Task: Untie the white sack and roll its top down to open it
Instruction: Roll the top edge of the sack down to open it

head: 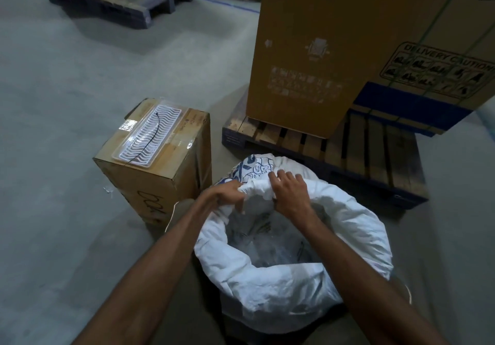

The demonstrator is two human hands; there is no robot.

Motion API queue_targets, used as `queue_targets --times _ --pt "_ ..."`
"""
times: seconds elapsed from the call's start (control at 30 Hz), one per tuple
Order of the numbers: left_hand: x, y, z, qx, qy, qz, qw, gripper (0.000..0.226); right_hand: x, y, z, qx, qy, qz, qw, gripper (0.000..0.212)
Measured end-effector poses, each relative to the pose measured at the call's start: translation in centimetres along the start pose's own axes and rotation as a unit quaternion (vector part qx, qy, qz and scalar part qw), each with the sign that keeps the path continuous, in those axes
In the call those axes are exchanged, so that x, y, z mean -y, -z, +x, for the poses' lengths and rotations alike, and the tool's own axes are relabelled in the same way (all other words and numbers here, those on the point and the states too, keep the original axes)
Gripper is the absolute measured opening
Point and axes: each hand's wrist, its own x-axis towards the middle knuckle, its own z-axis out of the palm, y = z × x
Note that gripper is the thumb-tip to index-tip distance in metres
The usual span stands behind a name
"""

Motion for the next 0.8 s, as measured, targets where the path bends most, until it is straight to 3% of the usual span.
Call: queue_targets --times 0.07,0.1,0.2,0.27,0.33,0.4,0.47,0.53,0.63,0.73,0.8 --pt "0.1 -0.7 0.4 -0.036 -0.019 0.064 0.997 0.08 0.1 0.5 -0.4 0.022 -0.047 0.04 0.998 0.05" --pt "-0.2 -1.6 0.7 -0.093 -0.032 0.112 0.989 0.082 0.1 1.0 -0.4 0.054 -0.079 0.076 0.993 0.046" --pt "-2.3 -5.1 0.4 -0.297 -0.122 0.26 0.911 0.09 -0.8 3.0 0.5 0.195 -0.136 0.147 0.96 0.052" --pt "-3.1 -6.7 0.7 -0.317 -0.173 0.302 0.882 0.085 -1.7 4.5 1.1 0.284 -0.137 0.176 0.932 0.052" --pt "-3.1 -7.6 1.3 -0.307 -0.172 0.309 0.883 0.077 -2.5 5.3 1.4 0.326 -0.137 0.187 0.917 0.061" --pt "-3.3 -7.8 1.7 -0.31 -0.16 0.263 0.9 0.052 -2.9 4.7 1.1 0.314 -0.136 0.201 0.918 0.075" --pt "-4.1 -7.3 1.6 -0.276 -0.124 0.226 0.926 0.035 -2.6 3.2 -0.3 0.248 -0.115 0.193 0.943 0.086" --pt "-4.3 -5.7 2.0 -0.196 -0.087 0.213 0.953 0.039 -2.0 1.1 -2.4 0.121 -0.094 0.099 0.983 0.093" --pt "-4.7 -2.5 2.3 -0.022 -0.067 0.177 0.982 0.055 -1.0 -0.7 -5.2 -0.019 -0.141 0.027 0.989 0.078" --pt "-4.7 -1.8 2.8 0.007 -0.067 0.187 0.98 0.051 -1.2 -1.0 -5.6 0.013 -0.178 0.092 0.98 0.041" --pt "-4.8 -3.3 2.0 -0.097 -0.09 0.245 0.96 0.057 -1.8 -0.2 -5.2 0.063 -0.183 0.129 0.973 0.035"
